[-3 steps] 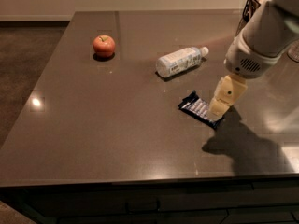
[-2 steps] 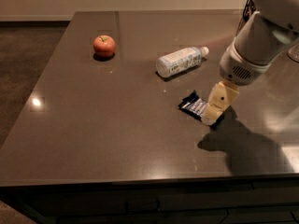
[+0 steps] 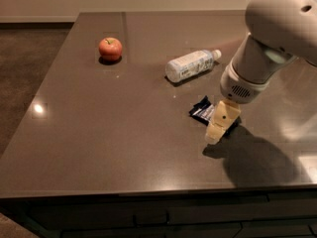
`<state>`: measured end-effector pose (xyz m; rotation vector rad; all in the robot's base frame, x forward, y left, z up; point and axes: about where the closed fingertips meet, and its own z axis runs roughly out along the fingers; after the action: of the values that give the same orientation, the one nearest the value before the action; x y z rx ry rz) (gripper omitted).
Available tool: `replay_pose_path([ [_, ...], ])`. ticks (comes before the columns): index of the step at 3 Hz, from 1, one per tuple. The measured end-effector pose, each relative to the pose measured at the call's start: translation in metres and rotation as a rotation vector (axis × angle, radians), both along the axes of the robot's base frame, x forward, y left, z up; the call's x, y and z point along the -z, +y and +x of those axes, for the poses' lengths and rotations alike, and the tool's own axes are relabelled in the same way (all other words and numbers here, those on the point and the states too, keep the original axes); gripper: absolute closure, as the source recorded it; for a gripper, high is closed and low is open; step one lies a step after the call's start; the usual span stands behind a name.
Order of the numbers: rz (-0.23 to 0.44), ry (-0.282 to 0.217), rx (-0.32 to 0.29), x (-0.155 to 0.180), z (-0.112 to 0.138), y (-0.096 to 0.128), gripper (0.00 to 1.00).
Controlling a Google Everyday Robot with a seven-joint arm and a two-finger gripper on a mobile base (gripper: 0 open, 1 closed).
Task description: Pick rxbar blueberry
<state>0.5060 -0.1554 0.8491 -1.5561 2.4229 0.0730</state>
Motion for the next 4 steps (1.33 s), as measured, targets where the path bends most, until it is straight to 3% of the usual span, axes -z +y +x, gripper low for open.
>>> replay_pose_path([
  [2, -0.028, 0.023, -0.003, 0.019, 0.001, 0.003, 0.00],
  [4, -0.003, 0.055, 0.037, 0.023, 0.005, -0.004, 0.41],
])
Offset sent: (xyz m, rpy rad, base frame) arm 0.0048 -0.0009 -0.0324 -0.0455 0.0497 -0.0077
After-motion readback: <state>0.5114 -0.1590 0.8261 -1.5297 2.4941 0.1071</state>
